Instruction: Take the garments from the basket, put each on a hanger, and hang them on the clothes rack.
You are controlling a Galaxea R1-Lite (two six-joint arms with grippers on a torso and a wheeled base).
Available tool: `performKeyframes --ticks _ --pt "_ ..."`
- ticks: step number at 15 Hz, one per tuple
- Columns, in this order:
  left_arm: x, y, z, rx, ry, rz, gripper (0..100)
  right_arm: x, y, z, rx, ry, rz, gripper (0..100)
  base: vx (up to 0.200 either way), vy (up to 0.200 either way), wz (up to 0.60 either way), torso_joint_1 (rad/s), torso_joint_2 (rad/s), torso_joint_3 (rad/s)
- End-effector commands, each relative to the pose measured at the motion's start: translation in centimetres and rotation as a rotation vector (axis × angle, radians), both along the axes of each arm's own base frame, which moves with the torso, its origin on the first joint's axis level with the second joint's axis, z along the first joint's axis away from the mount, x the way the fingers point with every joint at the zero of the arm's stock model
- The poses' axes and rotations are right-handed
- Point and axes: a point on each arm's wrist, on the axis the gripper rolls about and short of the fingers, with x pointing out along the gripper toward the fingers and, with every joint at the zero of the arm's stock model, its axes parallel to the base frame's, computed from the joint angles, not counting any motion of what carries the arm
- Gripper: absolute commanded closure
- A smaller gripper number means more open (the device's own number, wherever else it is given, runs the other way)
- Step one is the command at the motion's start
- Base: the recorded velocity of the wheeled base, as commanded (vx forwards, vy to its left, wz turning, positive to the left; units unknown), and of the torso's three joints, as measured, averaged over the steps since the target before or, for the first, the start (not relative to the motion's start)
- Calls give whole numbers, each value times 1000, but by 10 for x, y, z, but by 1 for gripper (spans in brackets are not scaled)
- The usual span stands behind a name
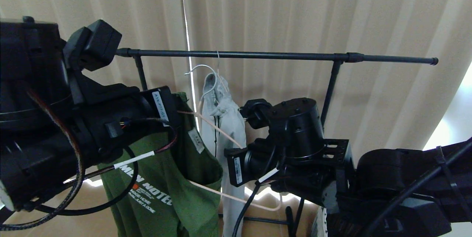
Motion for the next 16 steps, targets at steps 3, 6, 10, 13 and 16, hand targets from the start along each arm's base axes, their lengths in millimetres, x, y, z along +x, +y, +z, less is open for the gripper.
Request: performKeyframes --ticks 3,6,10,13,16 --pt "22 31 9 -15 -29 155 100 -2 -9 0 -34 -7 -52 100 0 0 0 0 0 0" --pt "22 61 16 -10 -52 274 100 -7 -28 9 -58 -19 -114 100 0 0 0 0 0 0" --pt "16 76 21 -17 -68 322 100 2 -44 13 -104 -39 -232 100 0 0 0 0 0 0" --pt "7 78 14 -3 -56 313 100 8 -48 15 -101 -47 -266 100 0 0 0 0 0 0" --pt "-4 67 8 14 -48 232 100 18 -50 19 -88 -58 -291 100 0 0 0 0 0 0"
